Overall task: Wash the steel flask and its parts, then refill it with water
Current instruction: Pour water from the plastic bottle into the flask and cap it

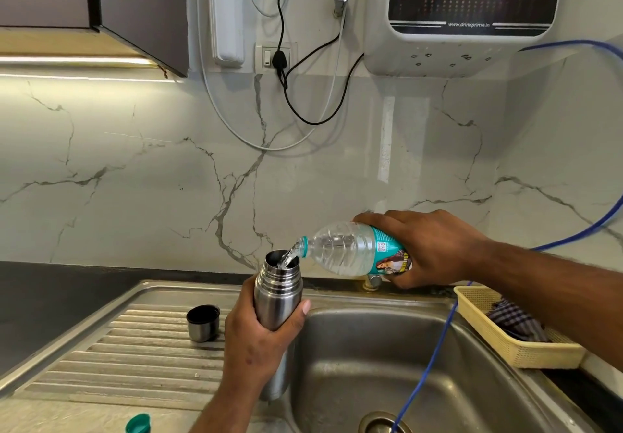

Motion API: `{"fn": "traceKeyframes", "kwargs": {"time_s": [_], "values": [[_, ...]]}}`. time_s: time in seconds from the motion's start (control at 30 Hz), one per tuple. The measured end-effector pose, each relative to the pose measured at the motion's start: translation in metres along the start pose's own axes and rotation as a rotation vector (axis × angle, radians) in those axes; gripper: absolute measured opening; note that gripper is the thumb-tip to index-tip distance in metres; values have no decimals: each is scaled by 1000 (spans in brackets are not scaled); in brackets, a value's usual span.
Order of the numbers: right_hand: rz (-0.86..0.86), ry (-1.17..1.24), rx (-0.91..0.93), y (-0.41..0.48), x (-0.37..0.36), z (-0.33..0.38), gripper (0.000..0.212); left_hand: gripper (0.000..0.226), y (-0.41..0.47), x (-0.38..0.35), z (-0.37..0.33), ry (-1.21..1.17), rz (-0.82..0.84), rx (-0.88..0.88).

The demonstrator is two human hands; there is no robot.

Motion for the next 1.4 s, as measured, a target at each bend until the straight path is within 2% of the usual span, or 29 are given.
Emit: {"fn": "traceKeyframes", "kwargs": {"time_s": [0.17,0.37,0.67,1.4], "values": [[-2,14,5,0,-3,-1,96,57,1,1,-2,-1,-23,0],[-8,83,-35,3,-5,-3,98,72,-1,-2,0,36,2,-8],[-12,-13,-12,5,2,-8,99,72,-1,-1,1,58,6,-9],[-33,-13,22,11,3,-14,99,68,0,-2,-1,51,4,-19]]}}
Point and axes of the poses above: each hand's wrist, its own y-axis towards the middle knuckle, its own x-axis out of the back of the hand, z = x × y, the point moved 4 cm from there along y, towards the middle knuckle, and after that the axes turned 8 degrees about -x, right-handed, at the moved point
